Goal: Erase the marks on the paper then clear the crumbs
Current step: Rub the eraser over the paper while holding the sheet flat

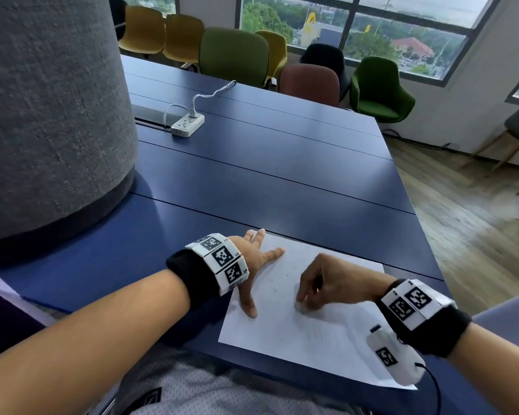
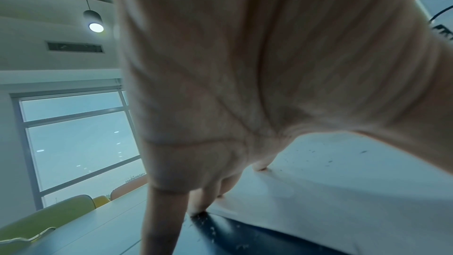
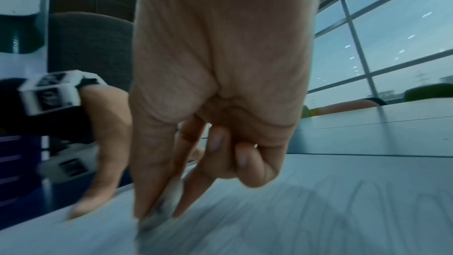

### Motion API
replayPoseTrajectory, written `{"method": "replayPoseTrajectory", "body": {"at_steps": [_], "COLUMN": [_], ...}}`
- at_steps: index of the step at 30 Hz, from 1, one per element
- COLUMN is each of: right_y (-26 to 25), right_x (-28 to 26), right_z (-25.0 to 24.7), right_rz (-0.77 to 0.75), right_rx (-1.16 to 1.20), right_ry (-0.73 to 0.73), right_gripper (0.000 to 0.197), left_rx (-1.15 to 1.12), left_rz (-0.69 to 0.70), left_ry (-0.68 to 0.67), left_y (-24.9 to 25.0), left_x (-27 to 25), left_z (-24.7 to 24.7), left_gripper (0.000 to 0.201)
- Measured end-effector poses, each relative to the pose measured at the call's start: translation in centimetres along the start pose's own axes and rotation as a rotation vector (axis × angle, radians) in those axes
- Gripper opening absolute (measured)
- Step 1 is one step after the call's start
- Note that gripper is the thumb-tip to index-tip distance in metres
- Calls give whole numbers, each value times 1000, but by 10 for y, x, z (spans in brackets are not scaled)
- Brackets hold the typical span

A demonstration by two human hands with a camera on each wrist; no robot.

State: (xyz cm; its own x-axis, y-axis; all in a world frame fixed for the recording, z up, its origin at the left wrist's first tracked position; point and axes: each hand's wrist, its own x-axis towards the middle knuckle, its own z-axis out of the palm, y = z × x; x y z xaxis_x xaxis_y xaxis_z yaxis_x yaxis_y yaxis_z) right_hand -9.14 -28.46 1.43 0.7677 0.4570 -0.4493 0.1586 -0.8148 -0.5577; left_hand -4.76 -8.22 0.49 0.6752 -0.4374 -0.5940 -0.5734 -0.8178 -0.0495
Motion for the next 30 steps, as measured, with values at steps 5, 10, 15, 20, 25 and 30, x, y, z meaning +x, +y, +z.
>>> {"method": "replayPoseTrajectory", "body": {"at_steps": [5,10,15,20,25,30], "right_y": [-2,-5,0,-5,5,20], "right_x": [-2,-12,-7,-16,14,40], "right_z": [2,13,11,19,-11,-36], "right_rz": [-8,-53,-40,-39,66,164], "right_rx": [-25,-18,29,52,21,148], "right_ry": [-41,-125,-6,-193,0,297], "right_gripper": [12,15,11,11,13,12], "left_rx": [-3,-2,-4,7,10,6], "left_rz": [9,0,-1,-8,-3,-2], "left_ry": [-1,-4,-17,-15,-2,18], "left_y": [-1,-2,-1,-1,-1,-1], "left_x": [0,1,2,2,1,1], "left_z": [0,1,0,1,1,1], "left_gripper": [144,145,144,145,144,144]}}
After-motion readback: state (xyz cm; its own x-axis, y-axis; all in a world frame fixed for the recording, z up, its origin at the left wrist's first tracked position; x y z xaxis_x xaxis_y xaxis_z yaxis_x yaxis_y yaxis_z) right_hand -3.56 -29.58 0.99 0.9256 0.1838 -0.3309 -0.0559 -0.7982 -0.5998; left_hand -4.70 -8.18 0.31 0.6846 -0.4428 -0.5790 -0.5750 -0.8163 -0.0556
